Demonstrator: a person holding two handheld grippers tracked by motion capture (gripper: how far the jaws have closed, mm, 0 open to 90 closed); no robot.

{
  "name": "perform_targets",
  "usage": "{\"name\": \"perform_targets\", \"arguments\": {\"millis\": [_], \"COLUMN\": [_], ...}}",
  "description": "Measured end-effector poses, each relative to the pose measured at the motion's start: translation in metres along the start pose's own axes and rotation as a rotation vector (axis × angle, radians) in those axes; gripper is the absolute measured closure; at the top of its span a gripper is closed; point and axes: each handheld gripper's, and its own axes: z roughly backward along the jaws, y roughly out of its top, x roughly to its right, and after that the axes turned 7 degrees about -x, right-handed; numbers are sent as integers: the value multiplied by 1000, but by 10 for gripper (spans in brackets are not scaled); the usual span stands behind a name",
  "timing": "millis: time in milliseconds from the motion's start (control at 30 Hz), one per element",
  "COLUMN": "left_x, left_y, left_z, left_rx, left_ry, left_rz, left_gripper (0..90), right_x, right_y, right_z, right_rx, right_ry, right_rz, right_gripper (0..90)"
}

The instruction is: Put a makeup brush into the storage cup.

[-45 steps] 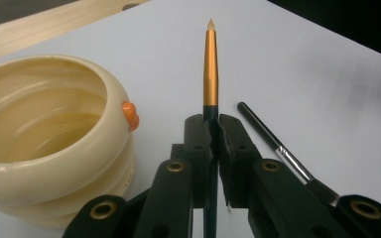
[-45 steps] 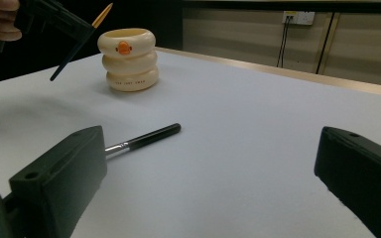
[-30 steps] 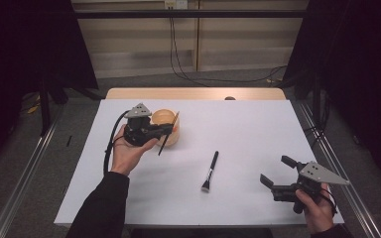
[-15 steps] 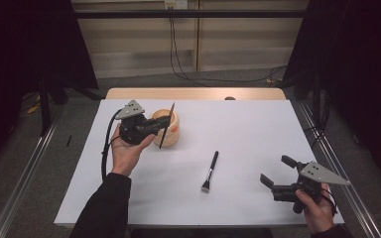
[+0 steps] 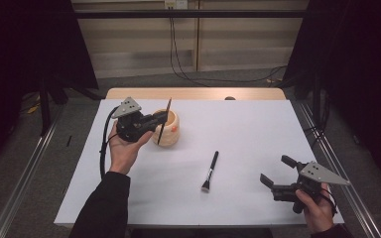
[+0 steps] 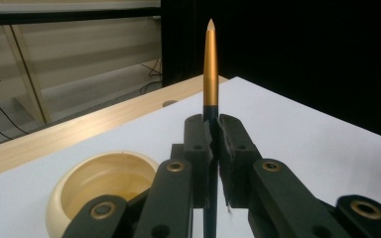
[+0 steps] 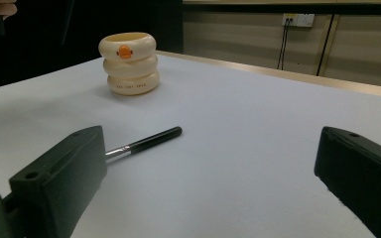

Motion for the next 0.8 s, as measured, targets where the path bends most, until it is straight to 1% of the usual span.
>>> {"name": "perform_targets", "arguments": {"millis": [33,67,133,167,200,233,267,300,333,367,400,433,467,533,567,600,667,700,733,767,800], "left_x": [0,0,-1,-2,-2,-4,-4,-5,-6,-6,-7,-8,-9,-11,-12,-13,-15,-16,-17,-18,-19], "left_y": [2,3,5,7,8,9,10,11,12,12,12,13,13,15,16,17,21,24,26,28,30], "left_z": [0,0,-1,0,0,0,0,0,0,0,-1,0,-1,-2,-2,-3,-3,-2,-2,-1,-1], "left_rx": [2,-2,10,4,7,16,15,22,19,20,19,12,22,22,22,12,2,3,12,12,20], "left_ry": [-5,9,0,14,18,3,14,11,11,18,24,41,25,28,36,32,52,54,47,62,58], "left_rz": [2,-7,-3,-9,-4,-9,-12,-9,-14,-15,-15,-8,-8,-5,-5,-11,-19,-18,-18,-19,-18], "left_gripper": [835,835,836,836,836,835,835,835,835,835,835,835,835,835,835,835,835,835,835,835,835], "right_x": [0,0,0,0,0,0,0,0,0,0,0,0,0,0,0,0,0,0,0,0,1], "right_y": [0,0,0,0,0,0,0,0,0,0,0,0,0,0,0,0,0,0,0,0,-1], "right_z": [0,0,0,0,0,0,0,0,0,0,0,0,0,0,0,0,0,0,0,0,0], "right_rx": [-2,-3,-2,-2,0,0,-1,-2,-2,-3,-2,-3,-3,-3,-3,-4,-2,-3,0,-4,-8], "right_ry": [2,4,2,2,-2,-1,0,1,2,3,1,2,2,3,3,3,-1,-5,-9,-5,0], "right_rz": [2,-1,2,3,-3,-5,-4,2,3,4,-6,-6,-7,3,2,0,-7,-8,-7,-6,-6], "right_gripper": [0,0,0,0,0,0,0,0,0,0,0,0,0,0,0,0,0,0,0,0,0]}}
